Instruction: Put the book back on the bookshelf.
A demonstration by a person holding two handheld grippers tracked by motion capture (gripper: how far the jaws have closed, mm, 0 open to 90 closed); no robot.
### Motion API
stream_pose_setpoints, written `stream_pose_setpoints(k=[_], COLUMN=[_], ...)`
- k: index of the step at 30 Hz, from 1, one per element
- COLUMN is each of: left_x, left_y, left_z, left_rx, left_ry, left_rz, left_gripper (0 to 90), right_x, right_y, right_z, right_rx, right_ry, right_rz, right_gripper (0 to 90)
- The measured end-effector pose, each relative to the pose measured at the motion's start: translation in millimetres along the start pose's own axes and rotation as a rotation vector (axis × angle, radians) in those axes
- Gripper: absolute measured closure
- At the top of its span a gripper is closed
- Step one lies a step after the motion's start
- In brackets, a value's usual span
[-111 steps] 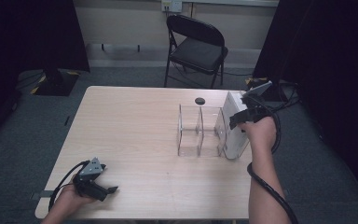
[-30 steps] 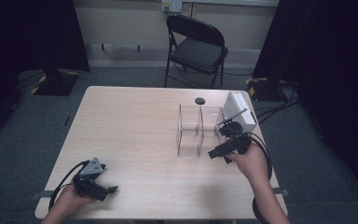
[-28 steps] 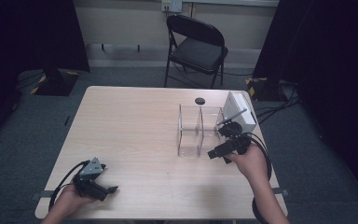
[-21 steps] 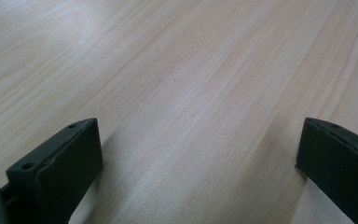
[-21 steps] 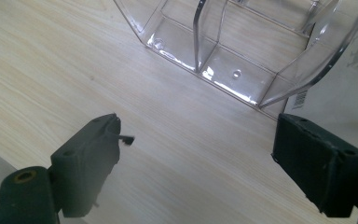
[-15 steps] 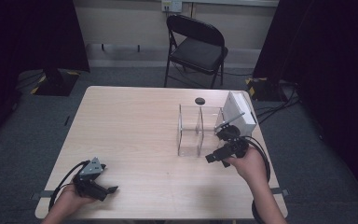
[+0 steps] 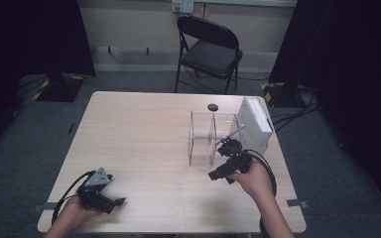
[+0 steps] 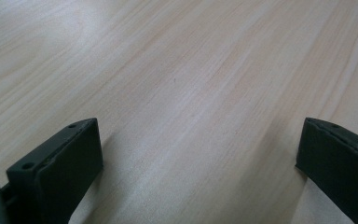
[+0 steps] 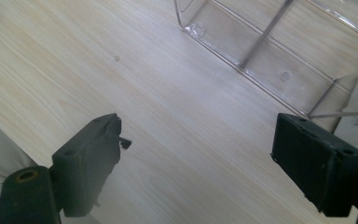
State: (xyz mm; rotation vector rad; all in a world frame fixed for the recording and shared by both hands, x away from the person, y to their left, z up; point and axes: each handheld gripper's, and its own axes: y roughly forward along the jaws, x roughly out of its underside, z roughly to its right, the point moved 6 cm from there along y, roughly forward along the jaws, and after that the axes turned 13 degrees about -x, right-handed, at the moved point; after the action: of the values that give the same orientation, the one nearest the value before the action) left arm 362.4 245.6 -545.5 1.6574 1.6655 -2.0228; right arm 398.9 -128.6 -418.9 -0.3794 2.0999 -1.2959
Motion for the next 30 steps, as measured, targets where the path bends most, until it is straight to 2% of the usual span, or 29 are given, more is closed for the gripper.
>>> stream_pose_setpoints(k=[7, 8, 20, 30], left_x=[0.0, 0.1, 0.3, 0.4], left_y=[-0.1, -0.1, -0.3, -0.3], left_z=[-0.3, -0.2, -0.3, -0.3], left_rx=[-0.002, -0.002, -0.001, -0.002], left_ry=[0.002, 0.002, 0.004, 0.004], left_rz=[-0.001, -0.001, -0.003, -0.003], left_gripper=[0.0, 0.0, 0.0, 0.0], right_x=[0.0, -0.6, -1.2, -1.0], right_y=[15.9, 18.4, 40.0, 54.5], right_z=[-6.5, -7.2, -17.3, -21.8], right_rx=[-0.026, -0.032, -0.071, -0.087], right_ry=[-0.014, -0.028, -0.068, -0.079], right_rz=[-0.013, -0.010, -0.014, -0.017], right_gripper=[14.2, 14.1, 14.0, 13.7])
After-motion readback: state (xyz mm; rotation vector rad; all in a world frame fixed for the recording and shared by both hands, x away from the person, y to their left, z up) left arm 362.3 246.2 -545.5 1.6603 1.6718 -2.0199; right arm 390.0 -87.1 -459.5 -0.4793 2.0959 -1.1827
